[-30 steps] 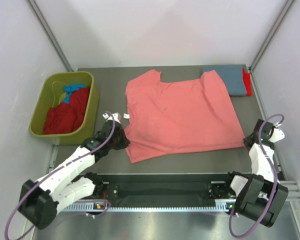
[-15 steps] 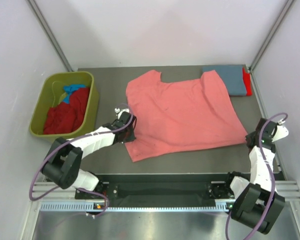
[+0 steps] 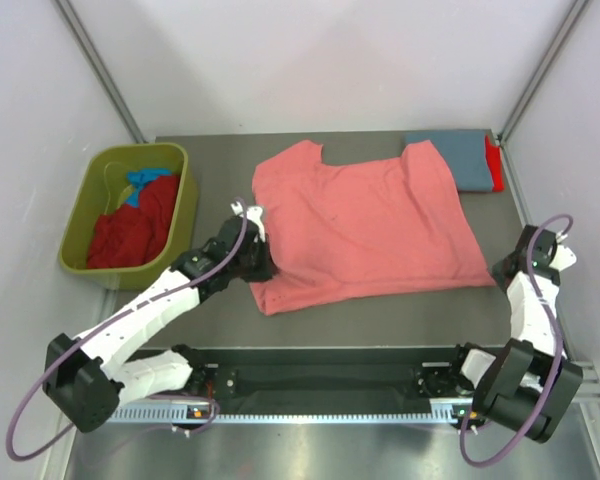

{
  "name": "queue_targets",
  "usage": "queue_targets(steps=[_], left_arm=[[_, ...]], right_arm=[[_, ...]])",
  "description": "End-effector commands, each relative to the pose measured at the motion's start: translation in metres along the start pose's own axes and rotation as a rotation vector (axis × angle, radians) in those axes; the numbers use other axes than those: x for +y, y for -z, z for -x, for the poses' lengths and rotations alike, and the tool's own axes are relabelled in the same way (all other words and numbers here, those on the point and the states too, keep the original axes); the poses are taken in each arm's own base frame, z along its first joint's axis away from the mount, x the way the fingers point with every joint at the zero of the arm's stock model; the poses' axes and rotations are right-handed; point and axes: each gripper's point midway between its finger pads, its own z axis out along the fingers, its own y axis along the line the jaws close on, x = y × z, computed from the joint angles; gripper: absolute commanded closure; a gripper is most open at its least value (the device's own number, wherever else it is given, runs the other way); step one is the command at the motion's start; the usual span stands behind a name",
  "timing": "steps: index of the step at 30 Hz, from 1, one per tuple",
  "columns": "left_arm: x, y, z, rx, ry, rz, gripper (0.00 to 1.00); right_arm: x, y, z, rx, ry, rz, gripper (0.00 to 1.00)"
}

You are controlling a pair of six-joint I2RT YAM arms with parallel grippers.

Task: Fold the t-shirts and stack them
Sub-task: Flatten the tshirt out

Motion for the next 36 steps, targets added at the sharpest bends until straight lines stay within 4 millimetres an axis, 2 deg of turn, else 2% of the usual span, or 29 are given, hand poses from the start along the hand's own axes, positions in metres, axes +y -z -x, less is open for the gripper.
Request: queue_targets(steps=[1, 6, 7, 9, 10, 14, 16, 17, 20, 24, 30, 36], left_arm=[[-0.016, 0.01, -0.056, 0.189, -0.034, -0.087, 1.0], [-0.039, 0.025, -0.08, 0.203, -0.057, -0.156, 1.0], [-0.033, 0.029, -0.083, 0.202, -0.059, -0.117, 1.0], [-0.035, 0.043, -0.085, 0.187, -0.062, -0.115, 1.0], [-0.02, 0.046, -0.083, 0.159, -0.061, -0.043, 1.0], [-0.019, 0.075, -0.077, 0.072, 0.0, -0.108, 1.0], [-0.017, 0.076, -0.088, 0.09, 0.028, -0.136, 1.0], [-0.025, 0.079, -0.089, 0.092, 0.039, -0.194, 1.0], [-0.031, 0.079, -0.106, 0.16, 0.056, -0.249, 1.0], [-0.025, 0.078, -0.121, 0.21, 0.012, -0.255, 1.0], [-0.019, 0.079, -0.133, 0.265, -0.057, -0.259, 1.0], [-0.023, 0.087, -0.134, 0.259, -0.062, -0.304, 1.0]], right_arm=[[0.008, 0.016, 0.024, -0.001, -0.039, -0.002, 0.46], [0.006, 0.012, 0.018, 0.03, -0.133, -0.048, 0.45], [0.007, 0.009, 0.016, 0.049, -0.136, -0.055, 0.46], [0.016, 0.007, 0.017, 0.081, -0.154, -0.036, 0.46], [0.019, 0.008, 0.017, 0.092, -0.161, -0.029, 0.46], [0.029, 0.013, 0.026, 0.084, -0.196, 0.006, 0.47], [0.031, 0.014, 0.028, 0.071, -0.206, 0.021, 0.47], [0.032, 0.013, 0.028, 0.07, -0.212, 0.027, 0.47], [0.039, 0.013, 0.024, 0.097, -0.212, 0.058, 0.47], [0.041, 0.004, 0.009, 0.166, -0.204, 0.058, 0.48], [0.023, -0.01, 0.0, 0.182, -0.148, -0.04, 0.49], [0.029, -0.016, 0.005, 0.214, -0.133, -0.05, 0.54]])
